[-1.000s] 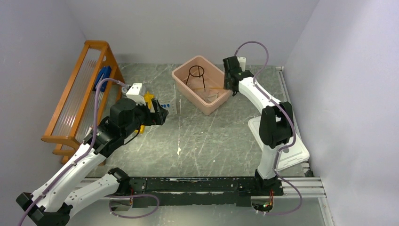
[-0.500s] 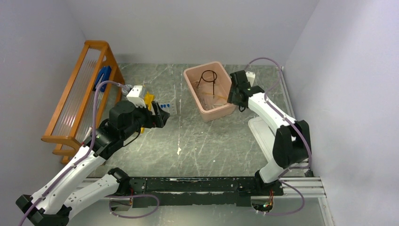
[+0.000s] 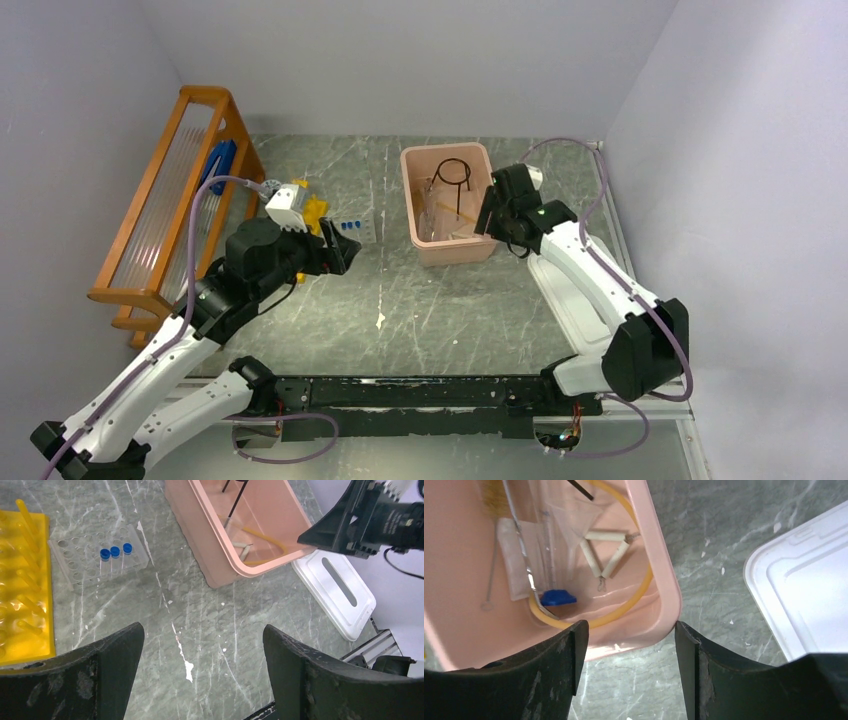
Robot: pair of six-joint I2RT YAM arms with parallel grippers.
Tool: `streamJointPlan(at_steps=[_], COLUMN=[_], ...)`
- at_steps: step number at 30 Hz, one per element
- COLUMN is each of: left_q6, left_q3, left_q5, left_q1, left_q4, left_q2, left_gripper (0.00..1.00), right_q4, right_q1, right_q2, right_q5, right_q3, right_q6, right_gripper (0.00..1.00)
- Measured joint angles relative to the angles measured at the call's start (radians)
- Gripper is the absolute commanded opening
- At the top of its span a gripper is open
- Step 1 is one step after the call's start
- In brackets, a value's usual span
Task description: Organize the chemistry lab equipment
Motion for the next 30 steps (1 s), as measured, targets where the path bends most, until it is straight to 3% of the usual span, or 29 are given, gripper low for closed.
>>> streamJointPlan(at_steps=[6,11,16,22,30], left_q6=[0.0,0.002,0.003,0.003,0.005], left_q3=[-0.009,-0.033,-0.06,-0.115,-0.15], left_q5=[0.001,0.02,0.063,0.12,0.15], left_q1=[0.0,0.0,0.0,0.0,0.0], left_q4=[0.001,0.005,0.035,0.084,0.117], left_q2=[-0.017,-0.021,0.001,0.03,0.042], left_gripper=[0.93,0.92,0.91,0.91,0.91], right_q4=[-0.02,-0.021,-0.014,-0.019,0.034], right_q1=[0.001,-0.031,-0.161,-0.342,-0.466], right_q2=[-0.036,-0.107,-0.101,-0.082,-0.172], right_q5=[0.071,0.191,0.259,0.238,0.186], right_q3=[0.127,0.122,-0.026,-0.293,-0.437], right_q6=[-0.033,-0.035,0.032,0.1,0.142], right_gripper=[0.69,0.68,0.71,0.83,0.89])
